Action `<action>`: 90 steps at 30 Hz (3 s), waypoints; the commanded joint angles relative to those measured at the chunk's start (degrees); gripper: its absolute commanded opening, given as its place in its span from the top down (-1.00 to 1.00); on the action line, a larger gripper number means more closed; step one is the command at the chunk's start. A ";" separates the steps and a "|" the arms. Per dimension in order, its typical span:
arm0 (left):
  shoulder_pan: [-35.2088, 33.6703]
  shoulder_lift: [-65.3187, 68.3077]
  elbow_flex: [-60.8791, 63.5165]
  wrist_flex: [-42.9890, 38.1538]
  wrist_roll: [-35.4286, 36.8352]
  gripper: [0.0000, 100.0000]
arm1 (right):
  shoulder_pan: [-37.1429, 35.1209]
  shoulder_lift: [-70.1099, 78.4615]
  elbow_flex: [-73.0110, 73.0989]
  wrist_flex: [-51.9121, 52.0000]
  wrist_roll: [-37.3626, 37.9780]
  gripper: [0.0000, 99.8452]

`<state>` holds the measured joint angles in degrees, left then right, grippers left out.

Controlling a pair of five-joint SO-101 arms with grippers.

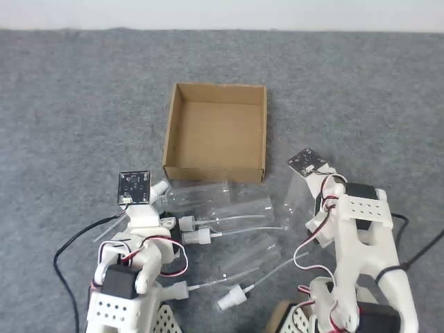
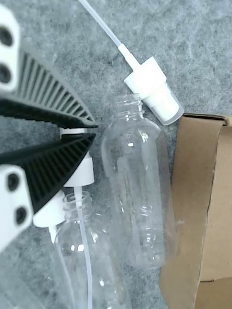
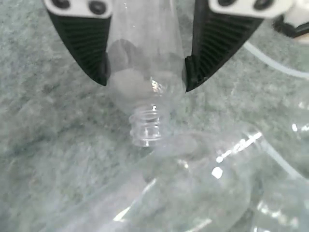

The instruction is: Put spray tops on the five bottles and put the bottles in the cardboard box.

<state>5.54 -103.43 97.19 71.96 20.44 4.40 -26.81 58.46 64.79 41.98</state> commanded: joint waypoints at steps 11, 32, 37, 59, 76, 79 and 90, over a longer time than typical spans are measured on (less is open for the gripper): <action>-0.18 -0.88 -0.66 -0.35 -0.44 0.98 | 0.40 -26.95 -0.88 14.55 -6.86 0.79; -0.18 -0.88 -0.66 -0.35 -0.44 0.98 | -6.99 -46.64 -0.79 10.59 -19.78 0.79; -0.18 -0.88 -0.66 -0.35 -0.44 0.98 | -10.77 -47.78 -0.79 6.64 -24.26 0.79; -0.18 -0.88 -0.66 -0.35 -0.44 0.98 | -16.84 -52.00 -0.62 0.92 -33.67 0.79; -0.18 -0.88 -0.66 -0.35 -0.44 0.98 | -16.48 -77.76 15.74 -0.48 -34.20 0.79; -0.18 -0.88 -0.66 -0.35 -0.44 0.98 | -16.48 -77.05 16.26 -0.40 -34.55 0.79; -0.18 -0.88 -0.66 -0.35 -0.44 0.98 | -16.57 -76.97 18.81 -1.63 -34.73 0.79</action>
<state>5.54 -103.43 97.19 71.96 20.44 -11.69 -104.09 76.75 65.76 7.87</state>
